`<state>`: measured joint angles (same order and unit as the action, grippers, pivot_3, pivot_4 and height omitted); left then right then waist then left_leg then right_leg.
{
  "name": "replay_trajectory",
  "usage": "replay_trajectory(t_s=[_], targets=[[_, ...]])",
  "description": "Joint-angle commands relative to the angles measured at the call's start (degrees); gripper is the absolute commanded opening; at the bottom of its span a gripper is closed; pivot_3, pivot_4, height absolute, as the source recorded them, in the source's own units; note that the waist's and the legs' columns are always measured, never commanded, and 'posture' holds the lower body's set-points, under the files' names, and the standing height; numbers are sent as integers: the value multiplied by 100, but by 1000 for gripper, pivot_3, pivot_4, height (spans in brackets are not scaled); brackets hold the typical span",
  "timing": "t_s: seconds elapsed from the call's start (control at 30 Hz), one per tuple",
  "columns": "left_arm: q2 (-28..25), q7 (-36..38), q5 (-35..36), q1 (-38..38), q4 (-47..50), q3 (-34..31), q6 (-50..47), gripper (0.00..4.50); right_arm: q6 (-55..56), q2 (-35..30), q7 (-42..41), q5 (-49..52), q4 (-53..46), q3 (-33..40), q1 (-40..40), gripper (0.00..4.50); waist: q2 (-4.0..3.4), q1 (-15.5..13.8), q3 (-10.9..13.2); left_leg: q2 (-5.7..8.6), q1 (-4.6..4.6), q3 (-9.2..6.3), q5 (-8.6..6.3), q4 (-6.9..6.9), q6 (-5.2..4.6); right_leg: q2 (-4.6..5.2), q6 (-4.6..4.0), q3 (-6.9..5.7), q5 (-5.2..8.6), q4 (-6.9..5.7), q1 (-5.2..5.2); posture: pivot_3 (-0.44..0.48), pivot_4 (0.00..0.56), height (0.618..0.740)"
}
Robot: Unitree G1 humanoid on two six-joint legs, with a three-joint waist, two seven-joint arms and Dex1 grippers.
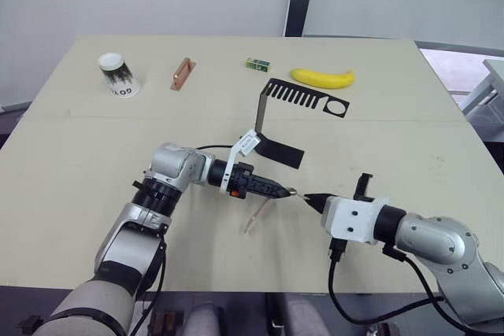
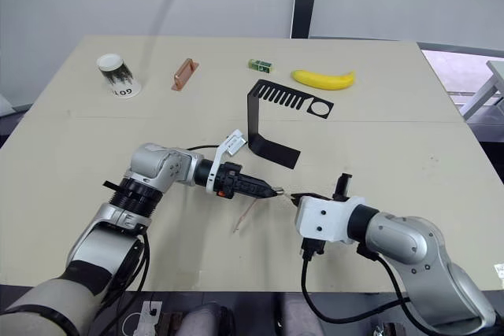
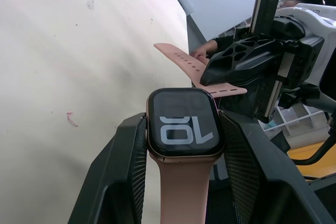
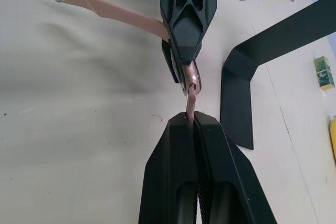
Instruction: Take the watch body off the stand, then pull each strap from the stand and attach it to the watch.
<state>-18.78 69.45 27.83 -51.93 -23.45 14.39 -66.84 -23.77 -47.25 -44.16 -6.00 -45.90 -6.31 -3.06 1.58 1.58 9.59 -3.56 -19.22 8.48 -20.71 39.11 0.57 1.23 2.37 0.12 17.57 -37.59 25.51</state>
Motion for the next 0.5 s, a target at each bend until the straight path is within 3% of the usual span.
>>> replay_trajectory(t_s=[0.03, 0.5], targets=[[58, -14, 175, -71, 193, -107, -36, 1598, 39, 51, 57, -44, -145, -9, -76, 0, 0, 0, 0, 0, 0, 0, 0, 0, 0, 0, 0, 0, 0, 0, 0, 0, 150, 740], [220, -240, 308, -17, 369, -308, -282, 1598, 5, 107, 6, -130, -135, -119, -218, 0, 0, 2, 0, 0, 0, 0, 0, 0, 0, 0, 0, 0, 0, -1, 0, 0, 150, 740]])
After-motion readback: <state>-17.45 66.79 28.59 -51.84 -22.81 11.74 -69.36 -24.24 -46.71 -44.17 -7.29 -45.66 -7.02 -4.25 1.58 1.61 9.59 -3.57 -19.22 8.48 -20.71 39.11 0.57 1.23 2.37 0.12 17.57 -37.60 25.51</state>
